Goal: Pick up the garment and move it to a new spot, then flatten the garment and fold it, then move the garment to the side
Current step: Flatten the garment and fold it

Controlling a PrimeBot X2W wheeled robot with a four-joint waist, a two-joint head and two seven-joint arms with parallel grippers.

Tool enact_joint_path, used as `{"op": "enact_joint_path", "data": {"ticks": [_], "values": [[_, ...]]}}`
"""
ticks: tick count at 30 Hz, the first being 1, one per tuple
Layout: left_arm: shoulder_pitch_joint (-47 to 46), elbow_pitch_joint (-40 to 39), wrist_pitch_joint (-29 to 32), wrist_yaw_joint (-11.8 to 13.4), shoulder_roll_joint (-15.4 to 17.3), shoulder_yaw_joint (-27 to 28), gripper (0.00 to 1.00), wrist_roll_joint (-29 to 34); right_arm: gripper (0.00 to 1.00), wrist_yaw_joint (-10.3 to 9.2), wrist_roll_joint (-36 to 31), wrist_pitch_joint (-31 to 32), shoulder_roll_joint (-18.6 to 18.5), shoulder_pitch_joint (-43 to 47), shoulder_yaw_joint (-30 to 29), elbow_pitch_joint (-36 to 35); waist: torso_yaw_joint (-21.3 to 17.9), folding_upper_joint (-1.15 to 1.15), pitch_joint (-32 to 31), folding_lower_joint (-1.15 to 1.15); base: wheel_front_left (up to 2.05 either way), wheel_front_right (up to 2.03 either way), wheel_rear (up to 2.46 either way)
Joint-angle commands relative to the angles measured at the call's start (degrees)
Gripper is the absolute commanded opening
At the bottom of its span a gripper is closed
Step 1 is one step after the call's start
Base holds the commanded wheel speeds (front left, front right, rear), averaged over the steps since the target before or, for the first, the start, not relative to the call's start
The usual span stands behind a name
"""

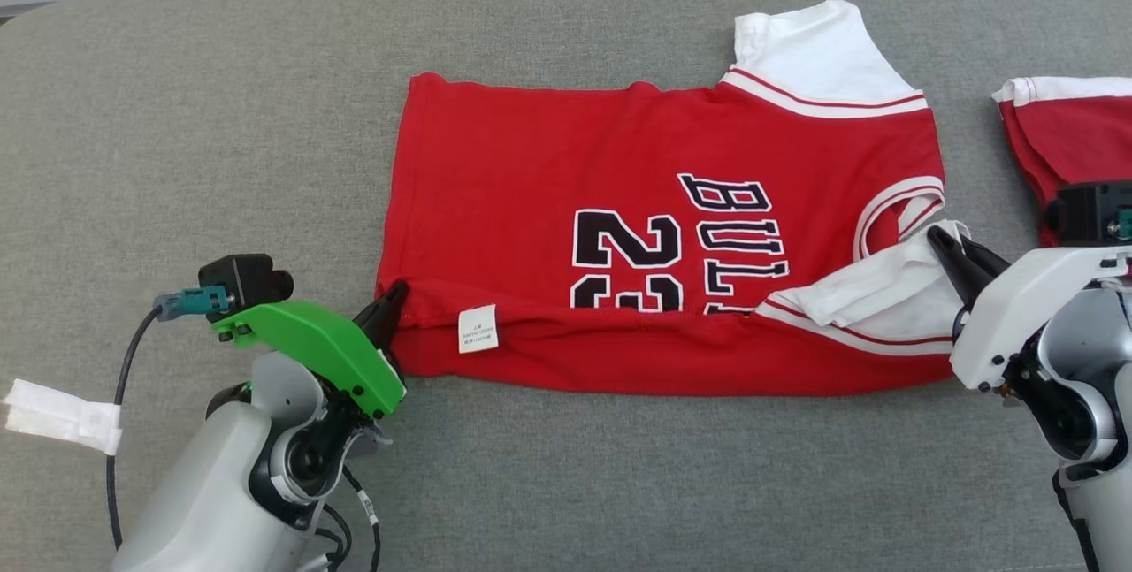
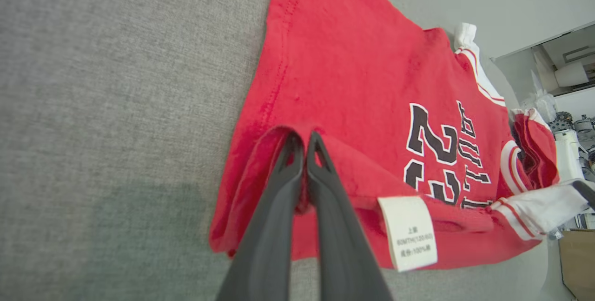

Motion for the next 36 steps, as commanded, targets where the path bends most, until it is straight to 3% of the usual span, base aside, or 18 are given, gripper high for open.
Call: {"op": "enact_joint_path", "data": {"ticks": [1,2,3,4,5,13,17,23,27,36], "values": [[-1.0,1.0,-0.4,-0.6,-0.3,-0.1,0.00,0.0,0.00,-0.06,-0.5,-1.0,0.1,-1.0,0.4,0.8,-0.1,0.00,0.2,0.00,0.00,0.00,0.00],[-1.3,1.9,-0.6,-1.0,-0.5,-0.2,0.00,0.1,0.14,-0.07,-0.8,-2.1,0.2,-1.5,0.2,1.6,-0.1,0.00,0.3,0.00,0.00,0.00,0.00],[-1.5,2.3,-0.7,-1.3,-0.6,-0.2,0.00,0.2,0.45,-0.06,-1.3,-2.9,0.3,-1.9,0.0,2.2,-0.1,0.00,0.3,0.00,0.00,0.00,0.00],[-1.9,2.8,-1.4,-1.4,-0.7,-0.2,0.53,0.6,1.00,-0.06,-1.7,-4.1,0.8,-2.2,-0.5,3.1,0.0,0.00,0.4,0.00,0.00,0.00,0.00],[-2.1,3.3,-2.2,-1.4,-0.9,0.0,1.00,1.0,1.00,-0.06,-2.2,-4.9,1.1,-2.6,-0.6,3.6,0.1,0.00,0.5,0.00,0.00,0.00,0.00],[-0.1,5.2,-9.4,-1.3,0.1,0.3,1.00,4.7,1.00,-0.06,-4.6,-15.5,2.2,-3.5,-2.0,4.4,0.1,0.00,-0.2,0.00,0.00,0.00,0.00],[2.8,3.2,-14.1,-0.7,1.1,-0.1,1.00,7.4,1.00,-0.06,-5.4,-17.7,2.4,-0.5,-3.3,3.2,0.0,0.00,-0.8,0.00,0.00,0.00,0.00],[7.8,-1.4,-19.3,2.0,3.1,-4.1,1.00,14.9,1.00,-0.06,-6.4,-11.6,4.8,9.0,-7.3,-1.5,-0.1,0.00,-1.2,0.00,0.00,0.00,0.00],[8.2,-1.9,-21.1,3.5,3.1,-6.9,1.00,19.1,1.00,-0.04,-8.7,-8.6,8.5,14.3,-10.2,-5.0,-0.5,0.00,-1.4,0.00,0.00,0.00,0.00],[4.1,4.0,-19.9,6.2,2.5,-11.7,1.00,25.8,1.00,-0.04,-11.4,-5.7,13.0,13.6,-11.3,-4.5,-2.1,0.00,-1.1,0.00,0.00,0.00,0.00]]}}
